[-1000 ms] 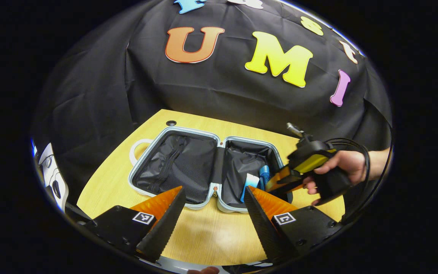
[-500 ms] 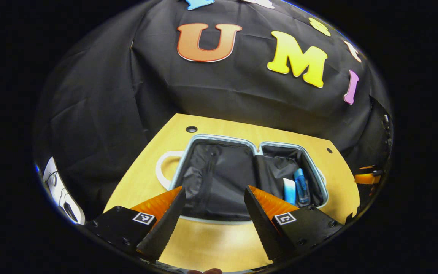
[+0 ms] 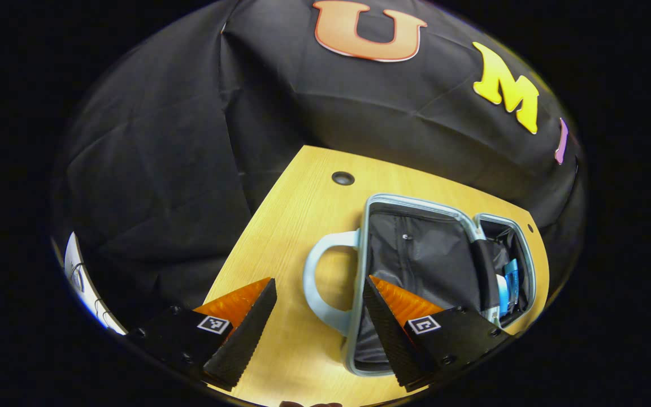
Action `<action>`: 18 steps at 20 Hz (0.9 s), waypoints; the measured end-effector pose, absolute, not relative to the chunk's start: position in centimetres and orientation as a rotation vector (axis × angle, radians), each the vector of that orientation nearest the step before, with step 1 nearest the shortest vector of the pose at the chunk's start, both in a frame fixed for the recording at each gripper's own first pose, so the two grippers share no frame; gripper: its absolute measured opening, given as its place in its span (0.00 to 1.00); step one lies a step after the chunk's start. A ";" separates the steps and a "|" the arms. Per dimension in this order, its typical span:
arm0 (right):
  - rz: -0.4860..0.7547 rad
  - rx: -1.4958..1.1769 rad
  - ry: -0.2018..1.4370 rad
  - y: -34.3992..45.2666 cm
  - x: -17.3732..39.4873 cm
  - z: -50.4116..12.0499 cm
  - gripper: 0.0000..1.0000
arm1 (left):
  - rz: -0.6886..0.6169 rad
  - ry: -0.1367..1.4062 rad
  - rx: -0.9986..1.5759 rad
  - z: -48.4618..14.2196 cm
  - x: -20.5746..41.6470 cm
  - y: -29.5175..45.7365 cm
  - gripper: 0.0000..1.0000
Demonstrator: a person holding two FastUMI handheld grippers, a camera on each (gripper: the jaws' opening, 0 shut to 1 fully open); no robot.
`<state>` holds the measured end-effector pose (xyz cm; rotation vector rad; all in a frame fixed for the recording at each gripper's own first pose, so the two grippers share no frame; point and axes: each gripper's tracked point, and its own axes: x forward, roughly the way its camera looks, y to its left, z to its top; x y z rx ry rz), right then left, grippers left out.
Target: First open the suitcase, pack the skin care products into it, and then close the suitcase.
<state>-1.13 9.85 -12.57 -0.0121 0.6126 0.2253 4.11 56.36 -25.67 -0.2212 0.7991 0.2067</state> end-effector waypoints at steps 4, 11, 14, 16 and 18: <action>0.213 -0.075 0.601 9.2 -1.6 -11.9 0.79 | 0.224 0.893 -0.263 -29.4 4.8 57.6 0.95; 0.200 -0.020 0.653 8.7 -2.6 -13.6 0.75 | 0.266 0.904 -0.345 -30.8 6.5 57.7 0.35; 0.186 -0.016 0.640 7.7 -2.7 -13.3 0.77 | 0.321 0.899 -0.309 -30.2 6.8 57.7 0.17; 0.180 -0.014 0.619 7.0 -2.6 -12.8 0.77 | 0.355 0.897 -0.278 -28.4 6.4 57.2 0.14; 0.182 0.006 0.615 6.9 -2.9 -12.8 0.75 | 0.377 0.874 -0.227 -25.9 6.1 57.3 0.10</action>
